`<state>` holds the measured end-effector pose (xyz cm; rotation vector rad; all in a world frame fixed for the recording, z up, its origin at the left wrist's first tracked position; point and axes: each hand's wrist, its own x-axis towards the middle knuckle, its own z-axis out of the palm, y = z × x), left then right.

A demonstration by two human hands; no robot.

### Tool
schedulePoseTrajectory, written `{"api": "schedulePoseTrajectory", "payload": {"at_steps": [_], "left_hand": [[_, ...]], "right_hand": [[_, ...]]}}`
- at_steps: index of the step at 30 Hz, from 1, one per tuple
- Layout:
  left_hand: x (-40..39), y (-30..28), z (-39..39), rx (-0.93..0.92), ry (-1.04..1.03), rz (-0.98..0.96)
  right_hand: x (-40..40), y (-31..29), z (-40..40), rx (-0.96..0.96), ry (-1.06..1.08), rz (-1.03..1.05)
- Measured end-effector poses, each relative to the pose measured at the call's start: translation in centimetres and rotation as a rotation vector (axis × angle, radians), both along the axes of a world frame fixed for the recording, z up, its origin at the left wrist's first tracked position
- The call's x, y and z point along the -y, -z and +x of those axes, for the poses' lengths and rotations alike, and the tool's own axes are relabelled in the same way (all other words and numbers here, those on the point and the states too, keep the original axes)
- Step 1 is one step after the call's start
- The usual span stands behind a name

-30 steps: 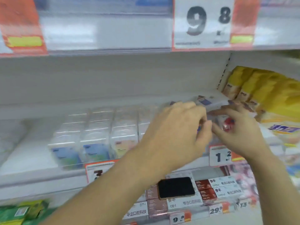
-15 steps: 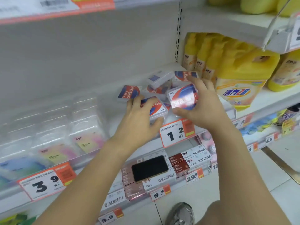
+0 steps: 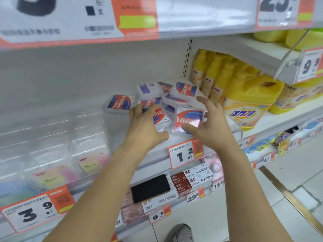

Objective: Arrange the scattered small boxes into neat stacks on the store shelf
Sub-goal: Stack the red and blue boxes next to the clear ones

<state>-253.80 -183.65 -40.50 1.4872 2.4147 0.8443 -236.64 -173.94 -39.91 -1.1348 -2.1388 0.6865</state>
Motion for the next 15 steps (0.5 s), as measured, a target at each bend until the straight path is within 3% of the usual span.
{"api": "schedulePoseTrajectory", "payload": {"at_steps": [5, 9, 15], "left_hand": [[-0.6, 0.2, 0.0, -0.053, -0.028, 0.069], [0.0, -0.7, 0.4, -0.113, 0.009, 0.021], [2.2, -0.6, 0.3, -0.040, 0.043, 0.077]], "right_hand": [[-0.1, 0.4, 1.0, -0.016, 0.151, -0.049], [-0.1, 1.1, 0.0, 0.094, 0.091, -0.007], [-0.3, -0.3, -2.7, 0.208, -0.020, -0.086]]}}
